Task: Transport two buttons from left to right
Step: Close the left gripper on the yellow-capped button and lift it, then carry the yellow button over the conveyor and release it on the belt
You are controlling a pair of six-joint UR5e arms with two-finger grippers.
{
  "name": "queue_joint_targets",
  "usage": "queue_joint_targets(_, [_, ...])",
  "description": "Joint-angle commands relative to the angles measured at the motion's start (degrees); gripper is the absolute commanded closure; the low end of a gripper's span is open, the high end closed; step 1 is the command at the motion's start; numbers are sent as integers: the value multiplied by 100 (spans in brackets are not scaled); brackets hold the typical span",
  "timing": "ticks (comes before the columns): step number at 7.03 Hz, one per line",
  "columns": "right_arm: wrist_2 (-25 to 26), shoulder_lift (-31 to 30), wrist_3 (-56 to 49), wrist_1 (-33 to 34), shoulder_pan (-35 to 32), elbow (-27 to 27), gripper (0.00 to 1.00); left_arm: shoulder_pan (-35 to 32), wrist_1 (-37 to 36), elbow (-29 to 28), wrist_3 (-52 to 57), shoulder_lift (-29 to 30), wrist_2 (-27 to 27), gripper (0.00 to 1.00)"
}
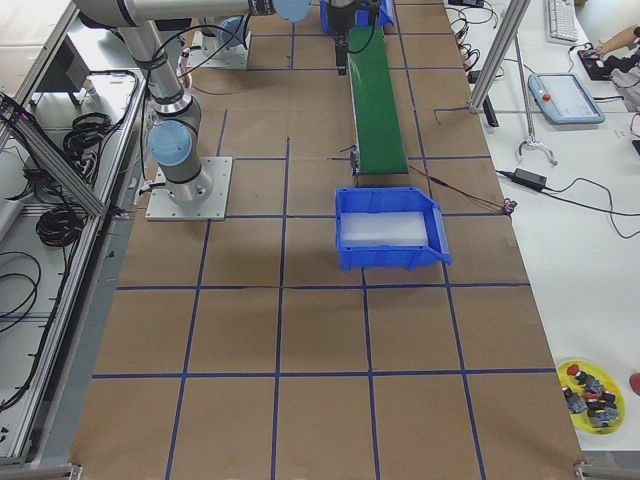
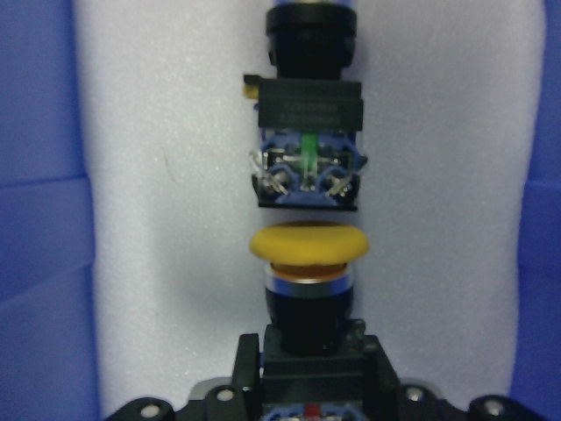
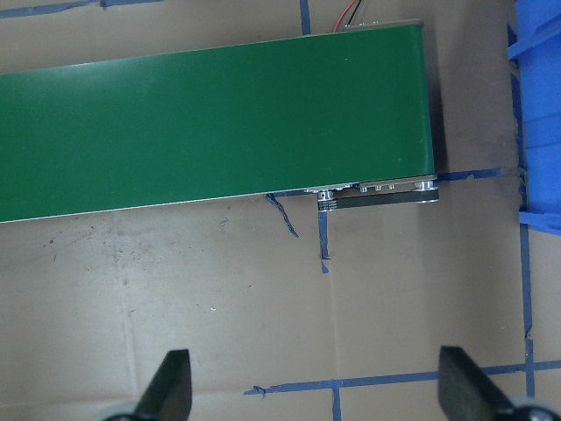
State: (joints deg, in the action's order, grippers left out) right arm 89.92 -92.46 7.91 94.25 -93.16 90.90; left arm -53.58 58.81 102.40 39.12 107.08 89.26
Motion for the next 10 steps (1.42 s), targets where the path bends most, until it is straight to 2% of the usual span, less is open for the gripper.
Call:
queue_joint_targets(1, [-1, 0, 0, 6, 0, -2, 0, -90, 1976, -1540, -9, -47, 21, 92])
queue_joint_targets(2, [-1, 0, 0, 6, 0, -2, 0, -221, 2463, -2035, -53, -12, 21, 92])
queue_joint_targets(3, [-1, 0, 0, 14, 0, -2, 0, -640, 2555, -2275, -149, -3, 82, 91])
queue_joint_targets(5, [8, 0, 0, 23, 0, -2, 0, -1659, 2600, -2304, -1277, -20, 100, 91])
queue_joint_targets(6, [8, 0, 0, 15, 0, -2, 0, -2151, 2557, -2182, -1762, -55, 92, 91])
queue_joint_targets(8, [8, 0, 0, -3, 9, -2, 0, -2734, 2399, -1797, -2878, 41, 65, 91])
queue_joint_targets(10, [8, 0, 0, -29, 9, 15, 0, -2973, 850, -902, -2953, 269, 91, 91])
